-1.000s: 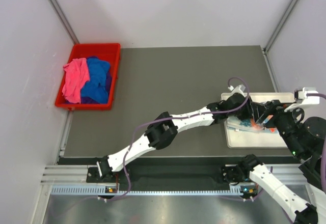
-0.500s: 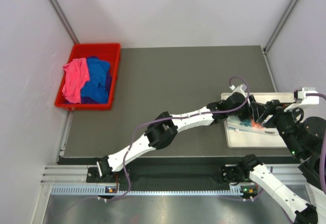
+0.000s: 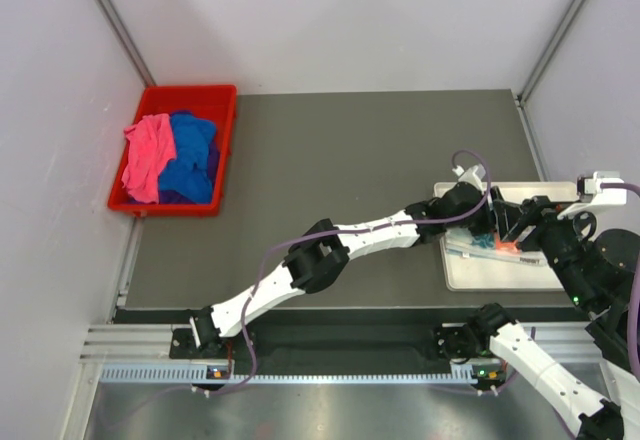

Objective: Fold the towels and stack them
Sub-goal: Neatly place the folded towel into the bin

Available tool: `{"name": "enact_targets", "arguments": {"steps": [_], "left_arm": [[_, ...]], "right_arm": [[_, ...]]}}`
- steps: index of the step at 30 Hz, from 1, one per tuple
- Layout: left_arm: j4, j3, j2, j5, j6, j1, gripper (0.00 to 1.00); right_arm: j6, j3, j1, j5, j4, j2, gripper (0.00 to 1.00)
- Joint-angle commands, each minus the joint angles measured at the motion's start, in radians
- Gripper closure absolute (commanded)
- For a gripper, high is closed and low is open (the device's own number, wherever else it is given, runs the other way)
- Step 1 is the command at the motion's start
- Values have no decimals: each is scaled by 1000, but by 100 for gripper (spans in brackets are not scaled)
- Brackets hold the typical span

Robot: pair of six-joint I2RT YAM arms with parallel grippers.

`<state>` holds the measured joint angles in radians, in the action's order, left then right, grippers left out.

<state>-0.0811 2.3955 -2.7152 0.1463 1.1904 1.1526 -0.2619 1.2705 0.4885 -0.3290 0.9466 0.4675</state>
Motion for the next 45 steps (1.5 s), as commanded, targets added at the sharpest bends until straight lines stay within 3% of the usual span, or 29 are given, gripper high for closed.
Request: {"name": "enact_targets", "arguments": {"steps": [1,10,14,24,36,45], "left_arm": [[-105,-28,103,16,-51,-1,35],[76,-64,121,-126,-72,-4,42],[58,-165,141,-168,-63,-1,45],[-57,-231,107,-109,-92,9,48],[-181,-400,339,-128,-247,1,43],[-183,-787,632,-227,-319,-39,42]], "right_arm": [[6,24,1,-10,-3,11,41],[1,20,1,-4,-3,14,41],[-5,3,1,-8,-3,8,41],[-13,-30,1,-13,-6,-3,41],[-22,-2,1,-13,-11,25,40],[-57,-34,2,16,-77,51,39]]}}
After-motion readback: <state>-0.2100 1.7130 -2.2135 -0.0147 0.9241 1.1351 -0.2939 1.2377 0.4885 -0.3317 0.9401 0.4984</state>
